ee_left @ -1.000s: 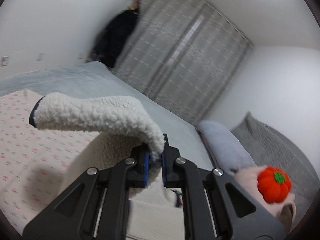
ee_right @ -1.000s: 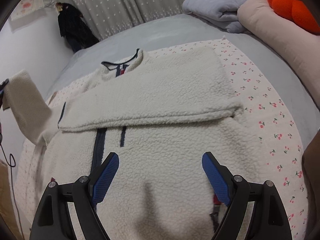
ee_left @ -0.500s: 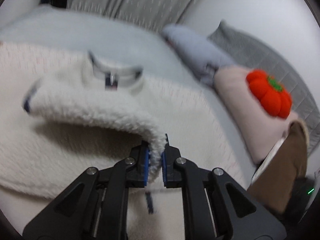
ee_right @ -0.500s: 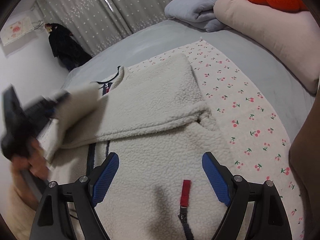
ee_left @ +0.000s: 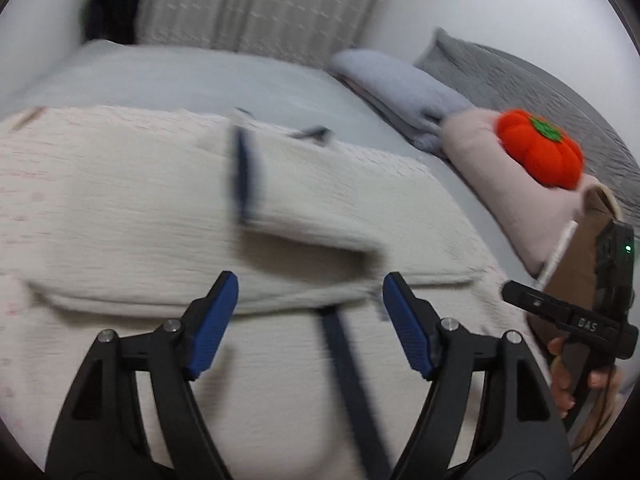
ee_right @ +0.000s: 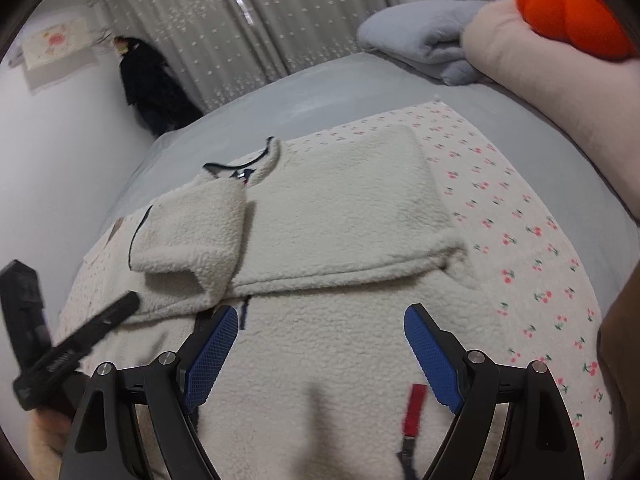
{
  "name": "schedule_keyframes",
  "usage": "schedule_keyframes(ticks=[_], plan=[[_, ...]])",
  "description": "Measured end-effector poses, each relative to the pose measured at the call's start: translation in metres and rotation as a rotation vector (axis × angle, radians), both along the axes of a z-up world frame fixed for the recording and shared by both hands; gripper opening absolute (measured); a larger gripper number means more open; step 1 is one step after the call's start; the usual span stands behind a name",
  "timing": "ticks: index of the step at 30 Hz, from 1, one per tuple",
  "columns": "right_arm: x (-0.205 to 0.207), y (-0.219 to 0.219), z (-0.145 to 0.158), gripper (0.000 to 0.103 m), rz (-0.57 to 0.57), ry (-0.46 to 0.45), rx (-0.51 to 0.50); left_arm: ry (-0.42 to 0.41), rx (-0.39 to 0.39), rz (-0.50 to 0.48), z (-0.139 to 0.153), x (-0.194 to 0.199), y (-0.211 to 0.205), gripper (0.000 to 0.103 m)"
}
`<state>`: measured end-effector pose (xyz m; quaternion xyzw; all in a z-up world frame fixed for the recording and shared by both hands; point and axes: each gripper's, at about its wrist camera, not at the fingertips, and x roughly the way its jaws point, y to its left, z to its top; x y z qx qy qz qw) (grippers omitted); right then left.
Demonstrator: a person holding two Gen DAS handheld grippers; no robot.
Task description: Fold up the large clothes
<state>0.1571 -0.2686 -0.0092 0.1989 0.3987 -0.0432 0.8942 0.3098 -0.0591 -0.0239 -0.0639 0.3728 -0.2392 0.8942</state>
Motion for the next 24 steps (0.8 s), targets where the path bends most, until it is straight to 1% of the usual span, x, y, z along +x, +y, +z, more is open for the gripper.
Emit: schedule_keyframes(ticks=[3,4,5,6,7,9,11,12,13,15,16,18,20,21,22,23,24], plan=[[0.018,0.032,0.004,0.087,0.066,-0.012,-0.042,-0.049,0.058,0.163,-0.002,0.011,0.049,0.075],[0.026,0.045,0.006,0.087,0.093,-0.017,-0.060,-0.050,0.076,0.221,-0.006,0.018,0.062,0.075],[0.035,0.061,0.009,0.087,0.126,-0.022,-0.089,-0.041,0.079,0.250,-0.010,0.025,0.070,0.069],[0.042,0.074,0.010,0.087,0.151,-0.025,-0.120,-0.029,0.066,0.261,-0.015,0.031,0.079,0.061],[0.052,0.091,0.010,0.087,0.182,-0.026,-0.167,-0.020,0.046,0.265,-0.022,0.037,0.084,0.059],[0.074,0.122,0.008,0.087,0.235,-0.028,-0.263,-0.007,0.014,0.293,-0.033,0.047,0.093,0.057],[0.102,0.151,-0.003,0.087,0.285,-0.010,-0.360,0.045,-0.015,0.294,-0.048,0.054,0.095,0.056],[0.113,0.160,-0.009,0.086,0.300,0.002,-0.387,0.069,-0.011,0.288,-0.056,0.057,0.095,0.055],[0.128,0.167,-0.017,0.085,0.308,0.025,-0.406,0.072,0.014,0.285,-0.061,0.058,0.094,0.054],[0.151,0.168,-0.033,0.063,0.295,0.062,-0.417,0.073,0.024,0.272,-0.066,0.056,0.092,0.054],[0.161,0.160,-0.039,0.060,0.267,0.084,-0.408,0.072,0.021,0.272,-0.065,0.056,0.093,0.054],[0.166,0.128,-0.039,0.058,0.190,0.083,-0.307,0.075,0.015,0.268,-0.068,0.054,0.095,0.054],[0.156,0.072,-0.034,0.058,0.077,0.047,-0.113,0.077,0.008,0.268,-0.072,0.055,0.098,0.054],[0.148,0.048,-0.034,0.059,0.039,0.035,-0.034,0.076,0.008,0.267,-0.071,0.055,0.098,0.054],[0.138,0.020,-0.038,0.061,0.006,0.026,0.076,0.076,0.011,0.265,-0.071,0.055,0.097,0.054],[0.131,0.000,-0.044,0.062,0.000,0.015,0.174,0.075,0.018,0.264,-0.070,0.055,0.097,0.054],[0.121,-0.025,-0.053,0.062,0.008,-0.008,0.326,0.072,0.028,0.263,-0.069,0.054,0.096,0.054]])
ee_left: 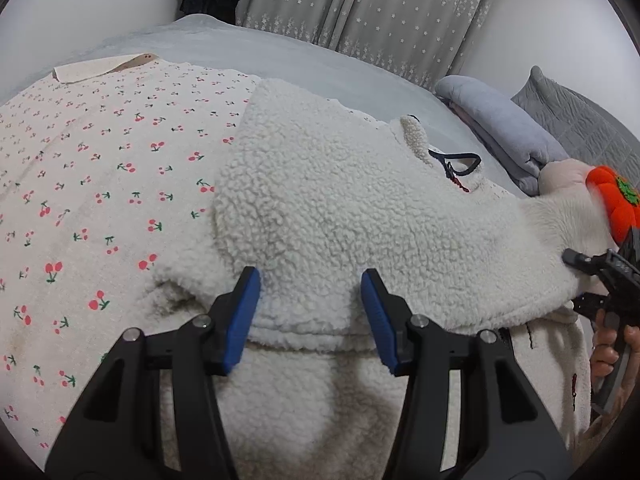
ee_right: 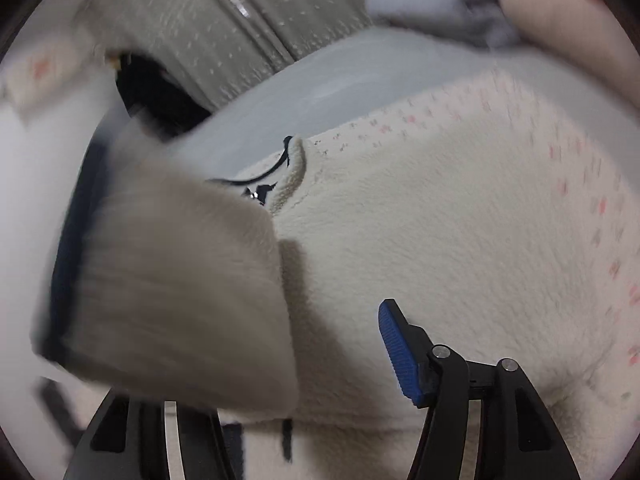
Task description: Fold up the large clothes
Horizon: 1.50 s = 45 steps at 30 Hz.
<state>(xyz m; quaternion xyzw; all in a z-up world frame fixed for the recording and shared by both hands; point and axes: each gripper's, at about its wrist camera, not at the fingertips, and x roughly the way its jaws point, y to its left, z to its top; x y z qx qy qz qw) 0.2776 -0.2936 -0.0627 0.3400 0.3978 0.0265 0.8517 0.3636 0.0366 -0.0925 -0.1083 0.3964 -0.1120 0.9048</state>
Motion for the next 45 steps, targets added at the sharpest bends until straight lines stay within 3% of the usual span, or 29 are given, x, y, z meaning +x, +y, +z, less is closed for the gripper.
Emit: schedule_keyframes(ticks=[4,7,8,9,10,12,15,17,20,21,22,24,28,30,32,34,39,41,45], plan=[[-0.022,-0.053,-0.030,0.063,-0.052,-0.070,0.312,-0.020,-0.023,-0.004,0.012,-0.004,0.000,0.054],[-0.019,-0.067,-0.040,0.058,-0.091,-0.094,0.399,-0.036,-0.030,-0.005,0.020,-0.003,0.000,0.054],[-0.015,-0.066,-0.039,0.040,-0.107,-0.076,0.371,-0.039,-0.019,-0.003,0.023,-0.002,-0.001,0.054],[-0.011,-0.064,-0.036,0.009,-0.113,-0.045,0.318,-0.043,-0.002,-0.006,0.027,-0.001,-0.003,0.054],[-0.005,-0.057,-0.026,0.010,-0.092,-0.007,0.199,-0.055,0.019,-0.015,0.031,0.000,-0.006,0.054],[-0.008,-0.044,0.003,0.009,-0.054,-0.057,0.014,-0.081,0.060,-0.036,0.038,0.003,-0.015,0.055],[-0.023,-0.034,0.043,0.009,-0.039,-0.160,-0.170,-0.093,0.108,-0.072,0.040,0.014,-0.032,0.054],[-0.025,-0.034,0.047,0.009,-0.068,-0.143,-0.320,-0.067,0.155,-0.098,0.029,0.025,-0.046,0.055],[-0.008,-0.047,0.011,0.012,-0.063,0.018,-0.387,0.008,0.242,-0.124,-0.007,0.040,-0.060,0.058],[-0.004,-0.048,-0.006,0.016,-0.044,0.078,-0.399,0.000,0.229,-0.124,-0.011,0.040,-0.058,0.058],[-0.002,-0.047,-0.019,0.017,-0.023,0.102,-0.422,0.002,0.205,-0.123,-0.009,0.040,-0.055,0.058],[-0.017,-0.047,-0.025,0.019,-0.017,0.067,-0.440,0.018,0.170,-0.132,-0.007,0.041,-0.047,0.058],[-0.030,-0.050,-0.006,0.029,-0.067,0.076,-0.419,0.021,0.200,-0.150,0.005,0.030,-0.044,0.058],[-0.035,-0.045,0.016,0.051,-0.065,0.056,-0.462,0.027,0.202,-0.147,0.010,0.022,-0.042,0.066],[-0.041,-0.038,0.023,0.060,-0.046,0.051,-0.477,0.027,0.187,-0.143,0.019,0.011,-0.039,0.075],[-0.052,-0.030,0.034,0.061,-0.012,0.041,-0.475,0.030,0.178,-0.137,0.026,0.000,-0.036,0.082],[-0.096,-0.011,0.054,0.078,0.040,0.025,-0.456,0.074,0.235,-0.125,0.038,-0.033,-0.031,0.088],[-0.117,-0.006,0.060,0.081,0.050,0.026,-0.447,0.086,0.258,-0.123,0.042,-0.048,-0.026,0.090],[-0.163,0.000,0.065,0.083,0.068,0.031,-0.432,0.116,0.231,-0.113,0.048,-0.082,-0.005,0.097]])
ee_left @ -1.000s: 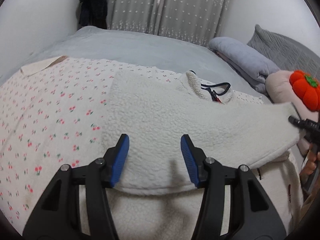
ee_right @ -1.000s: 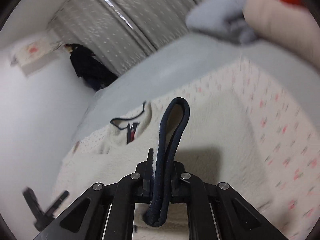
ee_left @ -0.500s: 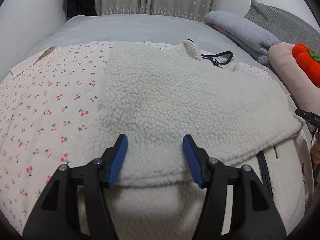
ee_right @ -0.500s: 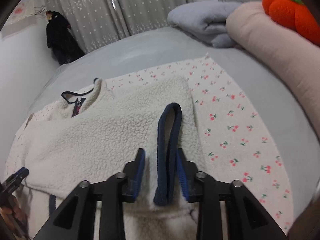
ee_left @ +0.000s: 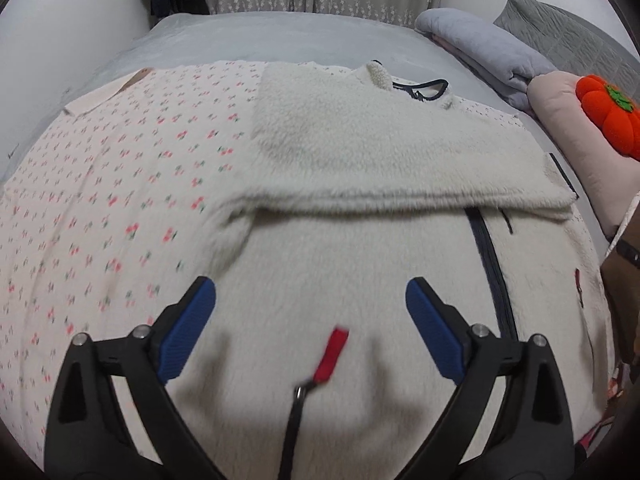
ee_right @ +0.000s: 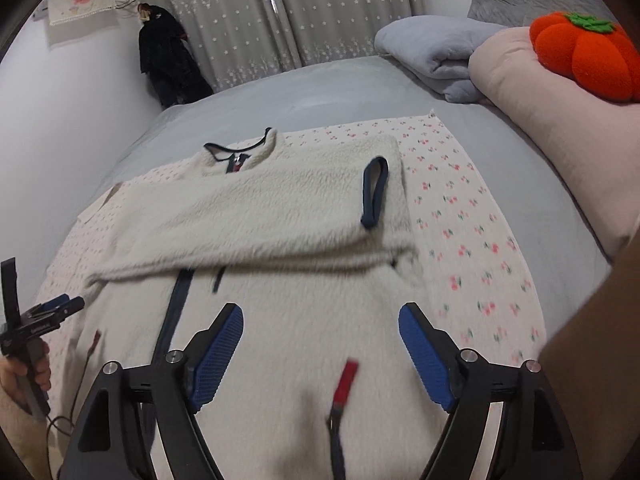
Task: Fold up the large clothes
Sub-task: 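Move both grippers to the jacket hem beside the zipper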
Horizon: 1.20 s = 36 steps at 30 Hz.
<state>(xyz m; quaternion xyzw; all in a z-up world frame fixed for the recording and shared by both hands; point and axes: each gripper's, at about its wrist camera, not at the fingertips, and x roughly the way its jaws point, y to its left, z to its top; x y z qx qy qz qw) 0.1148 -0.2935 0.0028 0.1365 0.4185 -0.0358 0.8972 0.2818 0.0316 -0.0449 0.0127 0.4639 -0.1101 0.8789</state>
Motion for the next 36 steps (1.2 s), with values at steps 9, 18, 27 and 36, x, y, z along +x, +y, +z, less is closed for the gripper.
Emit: schedule_keyframes(ticks=[9,18,27,36], plan=[[-0.077,0.004,-0.016,0.084,-0.020,0.042,0.014,0.025,-0.009,0.077,0.001,-0.057,0.047,0.099],[-0.130,-0.005,-0.053,0.084,-0.061,0.105,0.053,0.137,-0.034,0.057,-0.024,-0.092,0.070,0.099],[-0.162,-0.004,-0.085,0.084,-0.063,0.156,0.118,0.322,-0.137,-0.018,-0.063,-0.114,0.075,0.099],[-0.191,0.000,-0.089,0.087,-0.037,0.059,0.154,0.285,-0.193,-0.070,-0.069,-0.134,0.070,0.099]])
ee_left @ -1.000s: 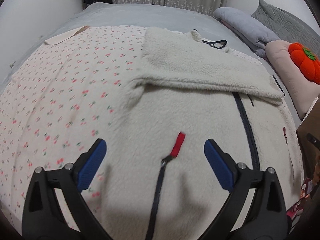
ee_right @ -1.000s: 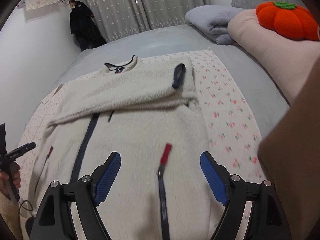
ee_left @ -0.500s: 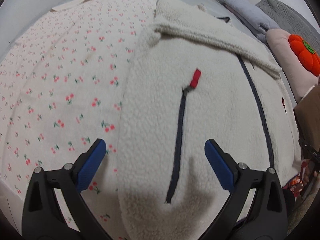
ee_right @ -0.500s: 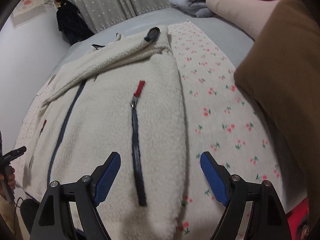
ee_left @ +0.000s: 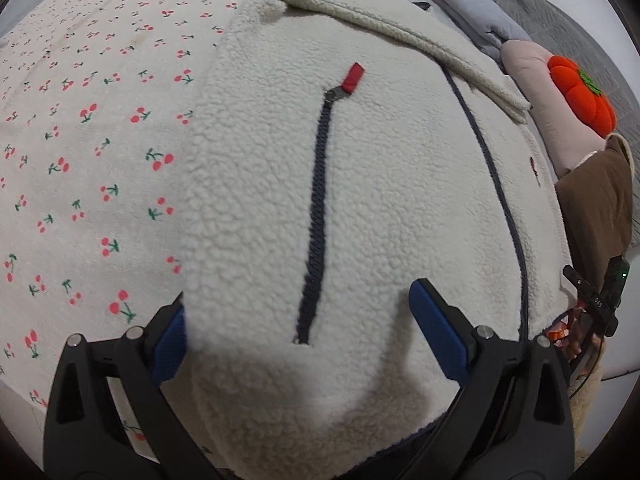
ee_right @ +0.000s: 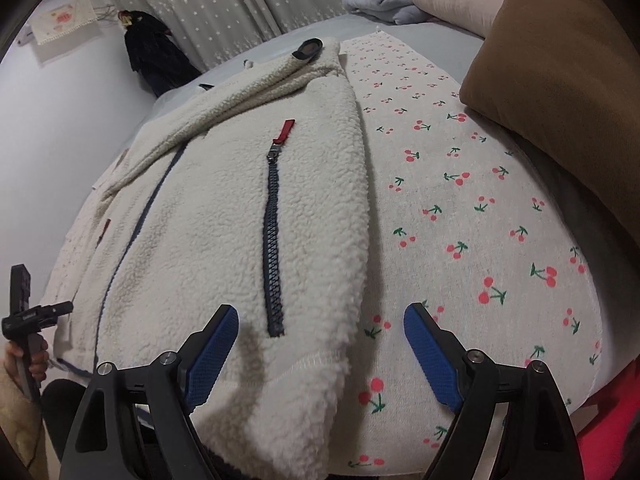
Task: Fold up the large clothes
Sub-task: 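Move both grippers to the jacket hem beside the zipper, then grasp the hem with the left gripper while the right gripper grasps it too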
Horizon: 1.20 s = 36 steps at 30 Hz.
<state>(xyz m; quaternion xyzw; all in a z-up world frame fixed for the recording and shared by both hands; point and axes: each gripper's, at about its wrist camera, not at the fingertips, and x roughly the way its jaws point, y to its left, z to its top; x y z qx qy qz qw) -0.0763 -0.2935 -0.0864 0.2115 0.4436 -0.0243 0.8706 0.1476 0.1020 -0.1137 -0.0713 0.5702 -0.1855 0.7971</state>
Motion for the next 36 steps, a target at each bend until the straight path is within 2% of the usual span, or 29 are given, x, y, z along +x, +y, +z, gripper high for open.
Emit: schedule_keyframes(ticks=[5,8,9,13,15,19,23,25,27,28,30,36], plan=[[-0.020,0.000,-0.005,0.087,0.014,-0.101,0.053,-0.093,-0.031,-0.022,-0.004,-0.016,0.002,0.099],[-0.030,0.001,-0.008,0.087,0.016,-0.165,0.066,-0.151,-0.071,-0.002,-0.005,-0.026,0.008,0.098],[-0.034,0.003,-0.008,0.087,0.018,-0.183,0.073,-0.165,-0.090,0.013,-0.005,-0.030,0.011,0.095],[-0.040,0.008,-0.009,0.084,0.050,-0.217,0.100,-0.169,-0.159,0.069,-0.005,-0.037,0.016,0.091],[-0.039,0.009,-0.009,0.074,0.078,-0.224,0.127,-0.166,-0.161,0.083,-0.005,-0.038,0.014,0.087],[-0.040,0.007,-0.015,0.063,0.095,-0.245,0.172,-0.168,-0.171,0.118,-0.006,-0.039,0.011,0.079],[-0.045,0.001,-0.020,0.046,0.095,-0.268,0.208,-0.169,-0.198,0.146,-0.009,-0.042,0.012,0.066],[-0.044,-0.002,-0.022,0.038,0.099,-0.271,0.230,-0.157,-0.227,0.152,-0.010,-0.042,0.012,0.055],[-0.043,-0.001,-0.024,0.026,0.111,-0.266,0.236,-0.138,-0.263,0.151,-0.013,-0.041,0.012,0.034],[-0.045,0.000,-0.024,0.023,0.111,-0.264,0.232,-0.130,-0.280,0.148,-0.014,-0.041,0.011,0.030],[-0.045,0.000,-0.024,0.017,0.107,-0.258,0.229,-0.127,-0.295,0.155,-0.015,-0.043,0.009,0.025],[-0.056,-0.007,-0.014,0.015,0.088,-0.290,0.265,-0.165,-0.364,0.169,-0.005,-0.049,0.017,0.022]])
